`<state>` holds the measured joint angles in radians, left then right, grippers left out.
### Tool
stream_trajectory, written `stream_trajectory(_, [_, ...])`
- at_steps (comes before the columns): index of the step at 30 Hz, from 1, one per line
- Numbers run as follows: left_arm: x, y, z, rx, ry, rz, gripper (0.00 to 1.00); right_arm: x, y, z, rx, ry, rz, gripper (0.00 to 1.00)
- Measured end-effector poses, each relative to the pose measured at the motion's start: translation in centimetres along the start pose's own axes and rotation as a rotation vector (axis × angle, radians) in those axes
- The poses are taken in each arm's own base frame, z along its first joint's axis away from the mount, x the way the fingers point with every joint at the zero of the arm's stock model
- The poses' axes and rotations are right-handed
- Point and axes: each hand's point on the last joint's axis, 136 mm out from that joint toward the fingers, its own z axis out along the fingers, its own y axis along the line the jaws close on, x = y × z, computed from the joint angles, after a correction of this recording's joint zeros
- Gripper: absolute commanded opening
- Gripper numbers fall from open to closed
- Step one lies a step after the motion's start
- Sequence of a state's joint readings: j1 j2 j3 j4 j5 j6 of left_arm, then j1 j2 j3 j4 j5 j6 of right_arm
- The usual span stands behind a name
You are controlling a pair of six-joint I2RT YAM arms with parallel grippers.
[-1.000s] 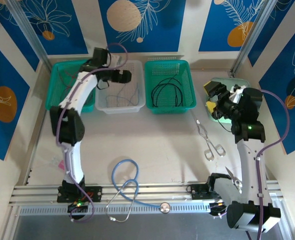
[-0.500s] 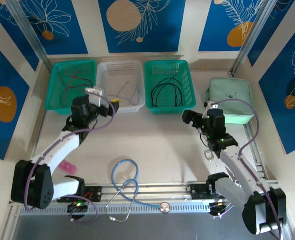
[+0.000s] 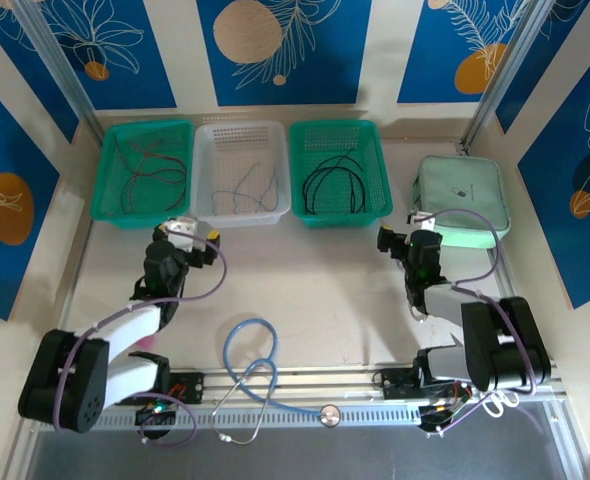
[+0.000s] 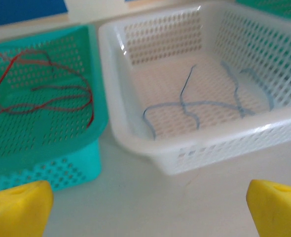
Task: Untangle the cables
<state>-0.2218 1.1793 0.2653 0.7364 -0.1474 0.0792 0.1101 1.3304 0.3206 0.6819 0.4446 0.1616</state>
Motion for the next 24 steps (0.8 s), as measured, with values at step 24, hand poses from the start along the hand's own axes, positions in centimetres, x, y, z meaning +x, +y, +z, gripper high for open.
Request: stream_trajectory(24, [3.5, 4.4, 4.6, -0.221, 0.045, -0.018, 1.00, -1.3, 0.5, 3.1, -0.077, 0.003, -0.007, 0.99])
